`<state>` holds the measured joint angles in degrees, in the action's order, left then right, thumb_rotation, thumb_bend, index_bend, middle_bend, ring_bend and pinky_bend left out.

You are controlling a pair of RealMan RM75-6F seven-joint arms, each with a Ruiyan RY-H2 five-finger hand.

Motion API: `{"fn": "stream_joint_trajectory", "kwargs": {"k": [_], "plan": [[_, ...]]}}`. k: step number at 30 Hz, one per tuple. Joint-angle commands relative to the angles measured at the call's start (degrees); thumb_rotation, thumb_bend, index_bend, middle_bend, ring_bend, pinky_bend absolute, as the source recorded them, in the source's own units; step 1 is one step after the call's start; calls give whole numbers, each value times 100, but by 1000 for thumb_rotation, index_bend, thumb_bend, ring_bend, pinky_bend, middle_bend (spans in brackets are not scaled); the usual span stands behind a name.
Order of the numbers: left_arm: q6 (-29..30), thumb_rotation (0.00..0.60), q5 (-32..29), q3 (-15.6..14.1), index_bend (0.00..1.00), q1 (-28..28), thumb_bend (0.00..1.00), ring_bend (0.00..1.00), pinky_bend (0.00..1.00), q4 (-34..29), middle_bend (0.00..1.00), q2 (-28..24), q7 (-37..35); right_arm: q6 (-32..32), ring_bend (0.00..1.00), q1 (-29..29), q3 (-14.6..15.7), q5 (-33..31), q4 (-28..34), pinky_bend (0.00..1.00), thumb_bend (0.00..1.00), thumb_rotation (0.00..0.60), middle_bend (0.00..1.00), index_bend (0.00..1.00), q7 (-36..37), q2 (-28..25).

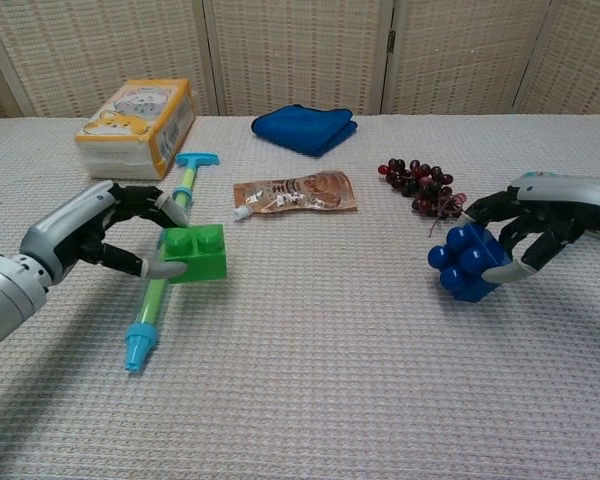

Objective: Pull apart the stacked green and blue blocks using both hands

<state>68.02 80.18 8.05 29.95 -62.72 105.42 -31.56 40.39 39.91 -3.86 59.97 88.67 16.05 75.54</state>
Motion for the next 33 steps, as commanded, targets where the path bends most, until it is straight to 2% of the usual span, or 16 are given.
{"fn": "stream_joint_trajectory", "kwargs": {"k": [1,2,4,6,7,9,12,19,22,25,27,29,33], "plan": [[-79,600,20,-22,558,18,391,307,0,-42,824,13,-38,-114,438,20,-81,-47,77,274,340,600,411,667,43,14],[-117,600,50,-46,505,38,381,283,0,-71,747,-6,-4,-153,413,21,-103,-9,98,266,340,600,387,626,77,-8],[-259,600,106,-117,362,92,339,173,0,-149,523,-88,93,-183,314,-1,-161,98,129,214,340,600,279,435,179,-36],[-482,600,49,-134,193,144,285,37,0,-259,251,-180,146,-218,219,-20,-202,204,168,146,340,600,168,224,262,-65],[-572,600,0,-123,140,160,270,9,0,-319,157,-221,167,-268,166,-16,-201,254,195,105,340,600,106,117,281,-102],[-648,600,-61,-91,47,178,250,0,0,-413,18,-267,266,-314,92,-26,-217,363,271,48,340,600,28,18,318,-203],[-639,600,-87,-53,0,182,242,0,0,-490,0,-287,384,-323,39,-78,-257,465,423,2,341,600,0,0,423,-361],[-571,600,-30,22,0,230,241,0,0,-667,0,-432,665,-281,17,-222,-360,871,885,0,340,600,0,0,751,-859],[-430,600,119,9,0,229,241,0,0,-898,0,-706,933,-103,5,-336,-333,1324,1078,0,340,600,0,0,823,-1145],[-197,600,472,-81,1,233,242,0,0,-1117,0,-1116,1225,359,1,-527,-265,1866,1140,0,340,600,0,0,756,-1336],[20,600,830,-221,1,227,242,0,0,-1127,0,-1418,1532,749,2,-686,-153,2194,1041,0,340,600,0,0,424,-1398],[246,600,1065,-325,1,172,242,0,0,-1085,0,-1626,1854,1205,3,-887,-67,2322,878,0,341,600,0,0,-217,-1335],[490,600,1161,-619,1,-148,242,0,0,-1200,0,-2204,2520,2529,6,-1539,-22,1984,614,0,341,600,0,0,-2349,-825]]}}
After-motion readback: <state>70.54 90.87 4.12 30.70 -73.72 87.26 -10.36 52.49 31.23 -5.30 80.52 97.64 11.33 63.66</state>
